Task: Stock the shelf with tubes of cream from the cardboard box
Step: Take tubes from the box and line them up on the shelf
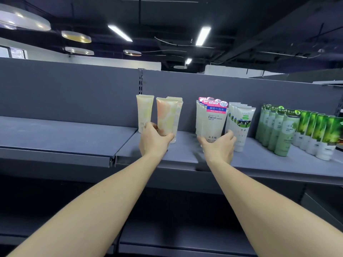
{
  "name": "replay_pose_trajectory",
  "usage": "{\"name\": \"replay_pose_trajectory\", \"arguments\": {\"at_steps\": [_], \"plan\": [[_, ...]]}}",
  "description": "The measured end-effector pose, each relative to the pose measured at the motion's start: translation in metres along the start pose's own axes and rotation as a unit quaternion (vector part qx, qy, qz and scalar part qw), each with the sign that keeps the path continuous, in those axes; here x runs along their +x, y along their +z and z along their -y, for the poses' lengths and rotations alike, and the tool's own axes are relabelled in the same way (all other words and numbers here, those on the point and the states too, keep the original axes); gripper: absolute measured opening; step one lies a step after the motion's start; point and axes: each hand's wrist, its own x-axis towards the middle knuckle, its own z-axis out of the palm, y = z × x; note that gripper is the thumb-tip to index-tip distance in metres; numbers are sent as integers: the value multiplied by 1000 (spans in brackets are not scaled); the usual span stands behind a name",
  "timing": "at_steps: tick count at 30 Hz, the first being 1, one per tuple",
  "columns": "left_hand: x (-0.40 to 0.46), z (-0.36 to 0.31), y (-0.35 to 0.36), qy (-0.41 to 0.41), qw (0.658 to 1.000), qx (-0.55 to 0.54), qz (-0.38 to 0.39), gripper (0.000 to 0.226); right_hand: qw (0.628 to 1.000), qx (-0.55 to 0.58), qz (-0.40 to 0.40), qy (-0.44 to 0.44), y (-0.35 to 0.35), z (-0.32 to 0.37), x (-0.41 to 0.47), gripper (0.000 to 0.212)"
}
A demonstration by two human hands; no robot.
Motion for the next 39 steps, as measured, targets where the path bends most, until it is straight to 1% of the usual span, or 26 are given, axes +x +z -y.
{"name": "replay_pose_trajectory", "arguments": {"at_steps": [1,2,4,5,7,9,11,14,17,26,34,39], "plan": [[1,0,-1,0,1000,-3,3,50,999,-2,-30,-19,-1,1,-4,87],[2,1,-3,0,1000,-7,6,50,998,-1,-58,-39,-1,4,-8,80],[5,2,-7,-1,1000,-12,9,51,993,12,-89,-73,-2,11,-13,58],[7,3,-9,-1,1000,-14,10,51,992,21,-88,-87,-1,15,-15,47],[11,6,-14,0,1000,-16,10,51,992,39,-59,-103,3,24,-19,27],[16,10,-19,1,1000,-17,11,50,993,50,-23,-104,10,32,-24,18],[23,16,-25,1,1000,-16,10,49,993,49,11,-106,19,40,-29,19],[33,26,-35,-4,1000,-7,2,48,992,36,60,-103,35,49,-35,28],[43,36,-45,-14,1000,-5,-4,46,993,13,80,-84,47,52,-37,32],[70,55,-56,-23,1000,-3,-3,42,994,-16,92,-64,64,62,-37,30],[98,57,-33,-53,998,11,42,48,994,-30,86,-57,69,60,-21,22],[119,63,-15,-80,996,9,45,48,995,-37,81,-51,73,57,-8,24]]}}
